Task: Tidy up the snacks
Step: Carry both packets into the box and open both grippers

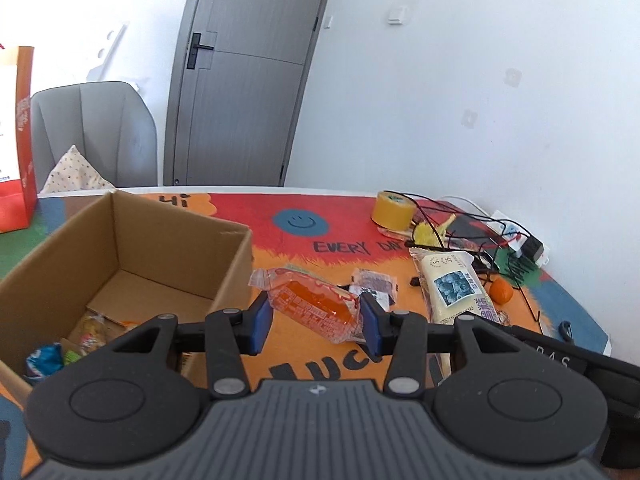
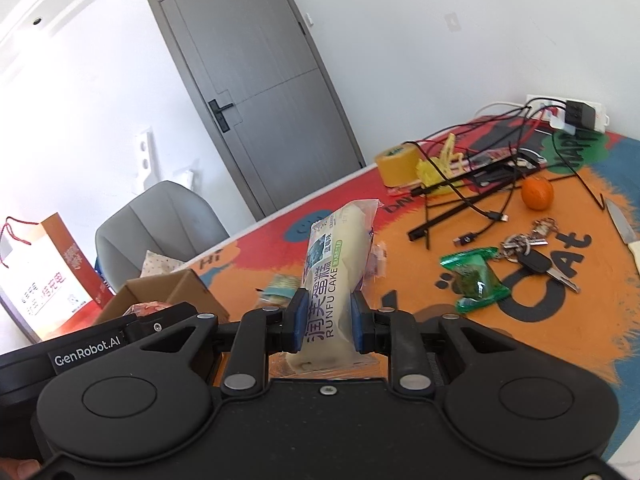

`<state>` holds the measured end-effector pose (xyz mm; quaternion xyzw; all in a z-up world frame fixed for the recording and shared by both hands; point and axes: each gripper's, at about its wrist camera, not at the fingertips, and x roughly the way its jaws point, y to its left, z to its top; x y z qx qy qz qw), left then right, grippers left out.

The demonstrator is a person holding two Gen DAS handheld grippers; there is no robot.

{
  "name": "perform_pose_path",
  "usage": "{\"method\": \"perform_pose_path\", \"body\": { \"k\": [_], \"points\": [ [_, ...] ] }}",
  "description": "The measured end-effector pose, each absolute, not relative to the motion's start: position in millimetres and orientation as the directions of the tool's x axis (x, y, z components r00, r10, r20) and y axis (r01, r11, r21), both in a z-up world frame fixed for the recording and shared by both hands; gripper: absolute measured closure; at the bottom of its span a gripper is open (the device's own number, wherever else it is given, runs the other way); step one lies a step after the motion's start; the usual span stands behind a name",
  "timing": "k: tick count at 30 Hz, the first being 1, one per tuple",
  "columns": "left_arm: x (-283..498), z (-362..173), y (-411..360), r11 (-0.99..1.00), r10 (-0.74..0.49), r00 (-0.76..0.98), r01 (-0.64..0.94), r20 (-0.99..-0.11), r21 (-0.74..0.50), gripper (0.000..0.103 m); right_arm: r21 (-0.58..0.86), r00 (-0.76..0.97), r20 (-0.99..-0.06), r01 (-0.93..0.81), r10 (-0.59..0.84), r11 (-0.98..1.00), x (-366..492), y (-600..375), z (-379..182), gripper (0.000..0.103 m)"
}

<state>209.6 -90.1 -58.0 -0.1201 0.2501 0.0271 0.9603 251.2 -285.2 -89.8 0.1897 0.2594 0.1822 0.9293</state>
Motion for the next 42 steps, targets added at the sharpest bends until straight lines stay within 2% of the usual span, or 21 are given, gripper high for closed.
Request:
{"method": "perform_pose_path", "body": {
  "k": [13,35,38,40,42],
  "points": [
    [195.2,-48.0,-46.0,0.950,0.035,0.885,-0.173,-0.463,-0.259,0.058,0.431,0.798,-0.384,-0.290,0.464,0.854,245.9,-251.1,-69.4,0.080],
    [183.8,-54.4,41.5,0.896,0.108,0.867,-0.298,-0.487,-0.331,0.057,0.382,0.762,-0.384,-0.383,0.521,0.841,247.8,-169.0,-45.7,0.080],
    [181.6,-54.0,50.3,0.891,0.113,0.865,-0.305,-0.488,-0.335,0.051,0.371,0.756,-0.385,-0.399,0.530,0.838,247.2,-156.2,-42.1,0.080],
    [179.1,-52.9,54.7,0.890,0.104,0.869,-0.299,-0.484,-0.345,0.039,0.365,0.751,-0.387,-0.409,0.536,0.836,246.9,-148.3,-40.3,0.080],
    [175.3,-51.3,58.9,0.886,0.104,0.875,-0.297,-0.473,-0.355,0.033,0.360,0.744,-0.390,-0.419,0.542,0.834,246.4,-140.4,-39.1,0.080]
  ]
}}
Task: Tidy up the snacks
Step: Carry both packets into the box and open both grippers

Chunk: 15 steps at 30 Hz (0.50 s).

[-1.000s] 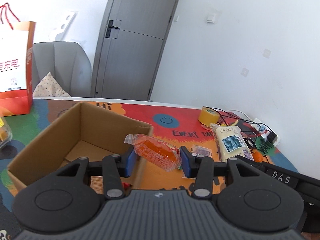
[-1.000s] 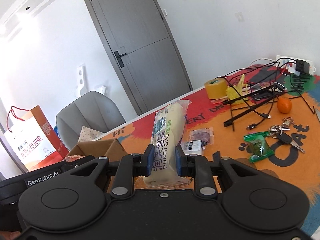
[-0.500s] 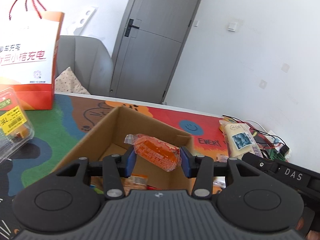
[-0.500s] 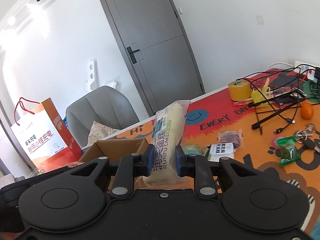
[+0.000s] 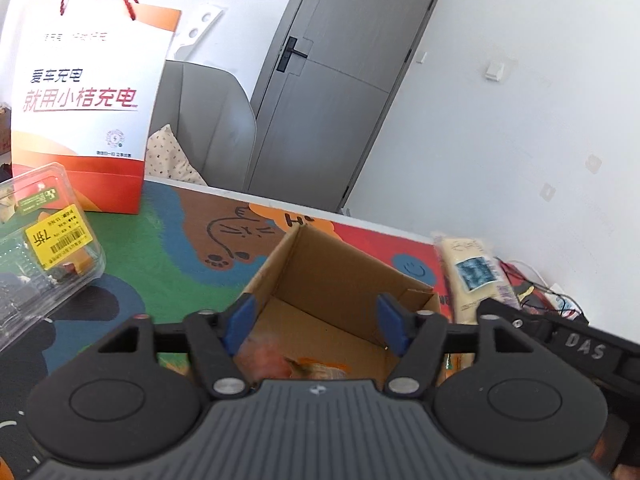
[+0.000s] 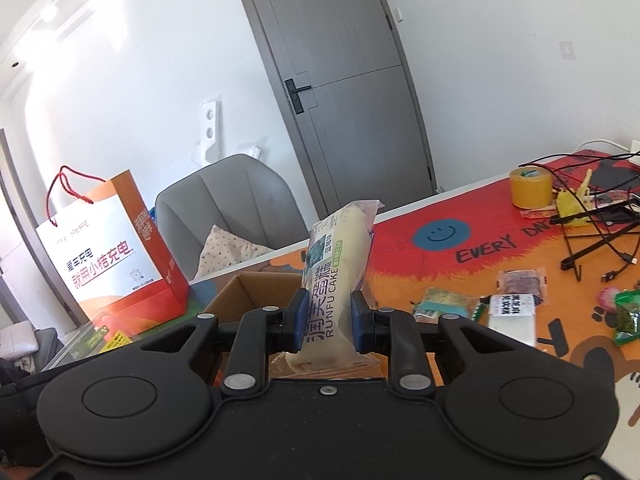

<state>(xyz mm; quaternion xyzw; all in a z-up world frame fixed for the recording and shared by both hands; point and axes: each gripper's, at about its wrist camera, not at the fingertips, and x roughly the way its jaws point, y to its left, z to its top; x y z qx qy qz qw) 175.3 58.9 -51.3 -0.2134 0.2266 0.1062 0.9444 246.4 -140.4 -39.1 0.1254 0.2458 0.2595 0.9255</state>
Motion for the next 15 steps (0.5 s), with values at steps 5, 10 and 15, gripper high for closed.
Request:
{"method": "perform_pose_path", "body": {
  "k": [5,10,15],
  "points": [
    [167.5,-48.6,66.9,0.883,0.123,0.877,-0.311,-0.465,-0.353,0.031,0.350,0.731,-0.399,-0.437,0.554,0.828,244.8,-124.6,-38.1,0.080],
    [158.9,-47.2,78.2,0.872,0.141,0.876,-0.330,-0.462,-0.361,0.030,0.351,0.717,-0.404,-0.452,0.569,0.820,244.6,-112.2,-36.8,0.080],
    [150.6,-45.0,90.0,0.862,0.171,0.872,-0.358,-0.459,-0.360,0.027,0.356,0.698,-0.409,-0.471,0.588,0.807,246.5,-96.1,-37.4,0.080]
  ]
}}
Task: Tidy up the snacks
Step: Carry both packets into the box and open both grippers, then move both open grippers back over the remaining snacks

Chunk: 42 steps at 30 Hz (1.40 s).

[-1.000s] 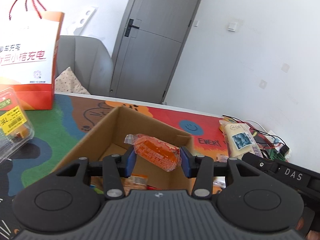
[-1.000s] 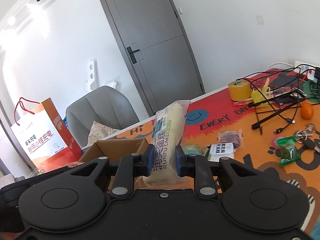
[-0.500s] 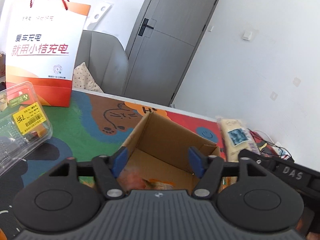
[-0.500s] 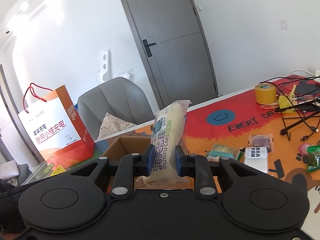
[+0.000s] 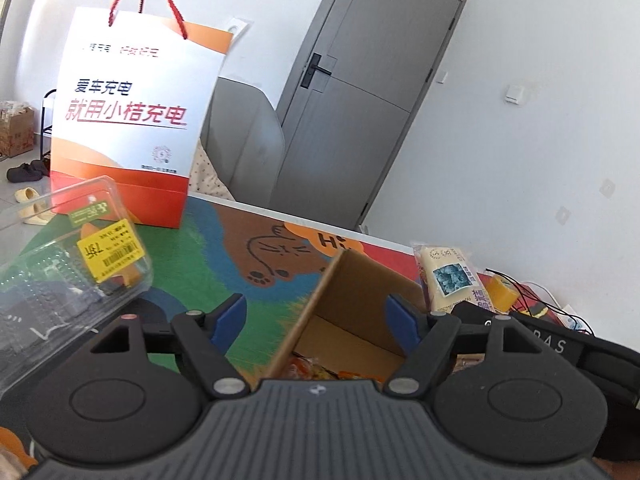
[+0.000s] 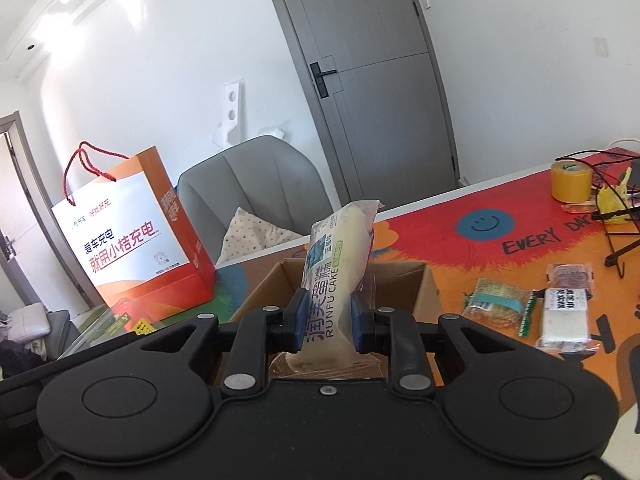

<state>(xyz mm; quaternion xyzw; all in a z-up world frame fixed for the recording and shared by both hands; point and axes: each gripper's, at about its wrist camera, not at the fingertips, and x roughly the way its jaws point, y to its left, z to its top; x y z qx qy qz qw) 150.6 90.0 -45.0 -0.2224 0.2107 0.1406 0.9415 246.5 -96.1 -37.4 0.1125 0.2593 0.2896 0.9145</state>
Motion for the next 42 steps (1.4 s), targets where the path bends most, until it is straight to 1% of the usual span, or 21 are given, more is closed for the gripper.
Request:
{"method": "perform_pose_path", "body": {
  "k": [7,9,10,11,15,18,25,34,38,42],
  "points": [
    [143.4,-45.0,103.5,0.844,0.208,0.859,-0.399,-0.468,-0.359,0.026,0.372,0.657,-0.419,-0.505,0.627,0.779,247.8,-76.2,-39.0,0.079],
    [142.5,-45.0,105.7,0.839,0.215,0.856,-0.409,-0.471,-0.360,0.026,0.376,0.632,-0.424,-0.528,0.648,0.761,246.9,-70.0,-39.9,0.075],
    [142.5,-45.1,106.3,0.837,0.217,0.854,-0.412,-0.472,-0.360,0.026,0.380,0.624,-0.425,-0.534,0.655,0.755,246.0,-68.3,-40.2,0.069],
    [142.4,-44.9,106.3,0.837,0.218,0.854,-0.413,-0.473,-0.360,0.026,0.379,0.623,-0.426,-0.535,0.656,0.755,245.1,-68.0,-40.1,0.068],
    [143.0,-44.1,100.9,0.842,0.208,0.858,-0.401,-0.470,-0.361,0.025,0.379,0.639,-0.432,-0.512,0.637,0.771,245.9,-78.1,-38.4,0.068],
    [146.8,-44.0,92.0,0.851,0.192,0.861,-0.385,-0.471,-0.357,0.022,0.379,0.658,-0.434,-0.486,0.615,0.788,246.4,-92.5,-38.2,0.067],
    [157.8,-44.2,66.1,0.879,0.152,0.861,-0.342,-0.485,-0.332,0.019,0.371,0.691,-0.455,-0.427,0.562,0.825,246.0,-125.6,-43.7,0.057],
    [174.1,-46.0,29.4,0.908,0.105,0.855,-0.291,-0.507,-0.301,0.018,0.371,0.716,-0.473,-0.368,0.515,0.853,246.0,-168.6,-52.6,0.048],
    [181.2,-47.6,10.8,0.921,0.075,0.850,-0.259,-0.521,-0.292,0.018,0.364,0.719,-0.481,-0.356,0.501,0.861,245.2,-186.4,-55.0,0.040],
    [187.7,-47.2,-9.8,0.935,0.050,0.848,-0.225,-0.527,-0.273,0.018,0.365,0.730,-0.481,-0.337,0.486,0.868,244.2,-205.8,-57.8,0.036]
  ]
}}
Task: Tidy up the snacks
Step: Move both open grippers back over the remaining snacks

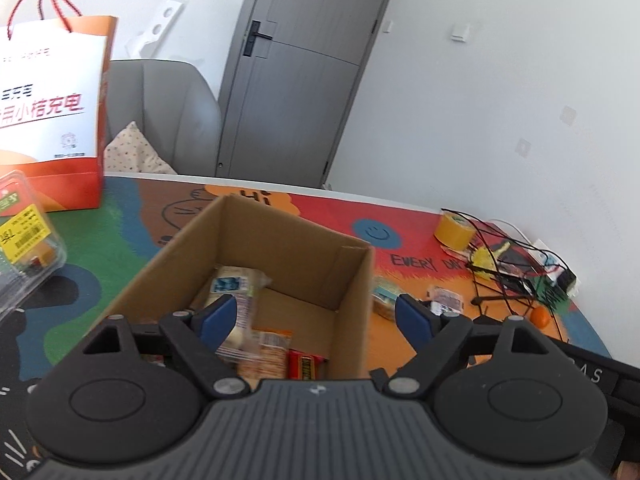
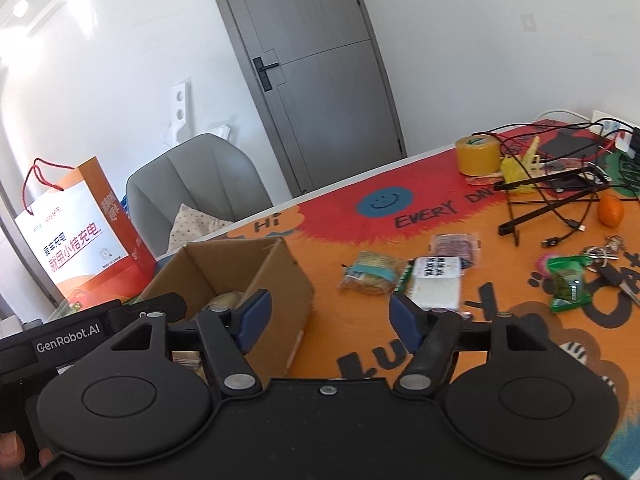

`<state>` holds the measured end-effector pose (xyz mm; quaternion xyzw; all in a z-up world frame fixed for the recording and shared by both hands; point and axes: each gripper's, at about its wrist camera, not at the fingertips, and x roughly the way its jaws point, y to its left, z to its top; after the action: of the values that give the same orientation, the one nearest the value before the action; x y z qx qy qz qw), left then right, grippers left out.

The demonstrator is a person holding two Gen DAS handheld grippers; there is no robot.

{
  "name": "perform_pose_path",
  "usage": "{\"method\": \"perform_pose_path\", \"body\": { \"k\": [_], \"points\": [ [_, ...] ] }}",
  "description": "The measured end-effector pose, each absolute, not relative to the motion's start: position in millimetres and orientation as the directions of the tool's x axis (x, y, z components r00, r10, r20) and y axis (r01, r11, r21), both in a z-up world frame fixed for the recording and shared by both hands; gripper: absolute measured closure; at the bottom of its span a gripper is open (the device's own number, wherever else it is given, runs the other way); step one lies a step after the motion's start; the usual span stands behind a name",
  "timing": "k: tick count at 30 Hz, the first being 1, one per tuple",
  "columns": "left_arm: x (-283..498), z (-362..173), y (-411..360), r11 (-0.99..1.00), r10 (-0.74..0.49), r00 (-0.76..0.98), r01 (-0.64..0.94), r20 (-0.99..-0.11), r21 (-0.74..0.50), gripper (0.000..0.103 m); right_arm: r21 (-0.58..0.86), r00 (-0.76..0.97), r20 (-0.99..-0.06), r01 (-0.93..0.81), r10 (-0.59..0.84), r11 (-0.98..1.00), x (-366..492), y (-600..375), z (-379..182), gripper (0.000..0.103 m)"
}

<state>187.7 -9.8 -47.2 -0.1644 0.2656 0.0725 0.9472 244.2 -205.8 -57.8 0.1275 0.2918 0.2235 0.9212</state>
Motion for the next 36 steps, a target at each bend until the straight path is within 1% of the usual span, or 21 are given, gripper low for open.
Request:
{"method": "perform_pose_path", "body": {
  "k": [4,10,14,26,36],
  "points": [
    [194.8,-47.0,-30.2,0.950,0.023,0.846,-0.185,-0.533,-0.253,0.018,0.377,0.746,-0.480,-0.300,0.462,0.876,244.7,-229.0,-63.5,0.031],
    [207.3,-50.4,-61.2,0.965,-0.012,0.836,-0.134,-0.549,-0.226,0.018,0.403,0.761,-0.490,-0.235,0.425,0.884,248.9,-262.6,-77.0,0.031],
    [217.8,-55.0,-80.0,0.973,-0.022,0.828,-0.111,-0.561,-0.202,0.017,0.416,0.768,-0.492,-0.205,0.409,0.886,252.7,-280.9,-85.1,0.027],
    [260.3,-76.9,-120.9,0.982,-0.033,0.791,-0.089,-0.611,-0.169,0.017,0.452,0.776,-0.521,-0.103,0.356,0.886,278.5,-322.8,-119.7,0.027],
    [303.7,-100.1,-146.3,0.984,-0.028,0.756,-0.095,-0.654,-0.152,0.017,0.458,0.772,-0.537,-0.070,0.339,0.886,310.4,-342.2,-138.3,0.028]
  ]
}}
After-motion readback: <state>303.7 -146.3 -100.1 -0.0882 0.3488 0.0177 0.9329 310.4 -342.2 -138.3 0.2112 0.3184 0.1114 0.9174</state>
